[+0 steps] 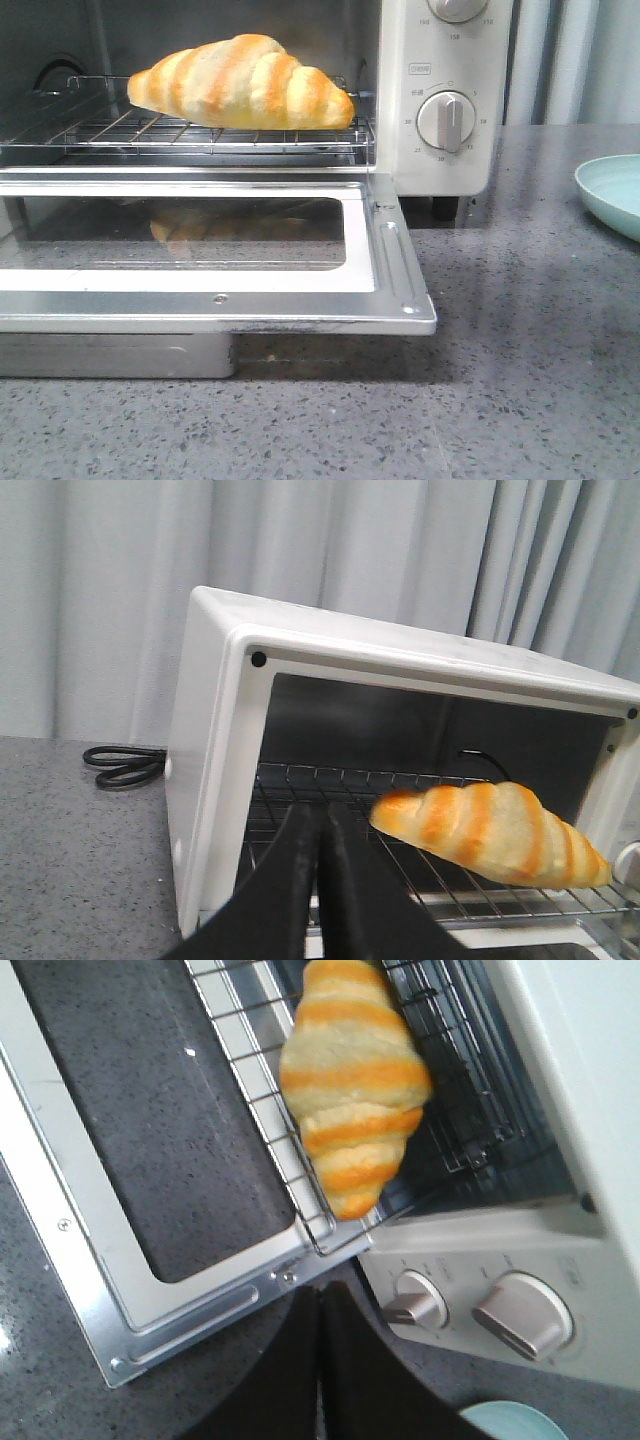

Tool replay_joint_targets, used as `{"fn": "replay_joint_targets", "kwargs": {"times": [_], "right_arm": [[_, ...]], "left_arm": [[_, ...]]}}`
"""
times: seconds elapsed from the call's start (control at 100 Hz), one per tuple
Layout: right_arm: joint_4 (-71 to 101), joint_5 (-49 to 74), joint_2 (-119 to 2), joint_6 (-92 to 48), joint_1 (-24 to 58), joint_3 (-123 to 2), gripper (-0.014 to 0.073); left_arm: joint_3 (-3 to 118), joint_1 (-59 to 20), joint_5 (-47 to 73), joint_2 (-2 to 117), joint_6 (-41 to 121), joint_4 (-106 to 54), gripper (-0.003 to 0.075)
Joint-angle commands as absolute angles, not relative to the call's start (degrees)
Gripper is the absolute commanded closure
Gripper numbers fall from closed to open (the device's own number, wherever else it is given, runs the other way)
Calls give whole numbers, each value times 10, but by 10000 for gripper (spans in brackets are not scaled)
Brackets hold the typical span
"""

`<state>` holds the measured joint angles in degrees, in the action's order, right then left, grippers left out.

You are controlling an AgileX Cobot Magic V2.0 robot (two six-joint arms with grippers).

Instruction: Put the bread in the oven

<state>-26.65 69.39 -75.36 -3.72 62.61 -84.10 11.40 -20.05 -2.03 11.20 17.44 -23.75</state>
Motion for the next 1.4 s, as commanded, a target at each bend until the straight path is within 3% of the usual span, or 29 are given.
{"fn": "replay_joint_targets", "kwargs": {"times": [0.0, 0.68, 1.1, 1.39], "right_arm": [[-318, 685, -708, -30, 626, -842, 663], [-540, 680, -426, 177, 625, -635, 663], [-534, 682, -262, 182, 625, -528, 663], [-524, 722, -228, 182, 625, -526, 663]], "left_arm": [[115, -198, -95, 118, 179, -217, 742], [85, -198, -93, 118, 179, -180, 741], [85, -198, -93, 118, 179, -180, 741], [85, -198, -93, 118, 179, -180, 741]]}}
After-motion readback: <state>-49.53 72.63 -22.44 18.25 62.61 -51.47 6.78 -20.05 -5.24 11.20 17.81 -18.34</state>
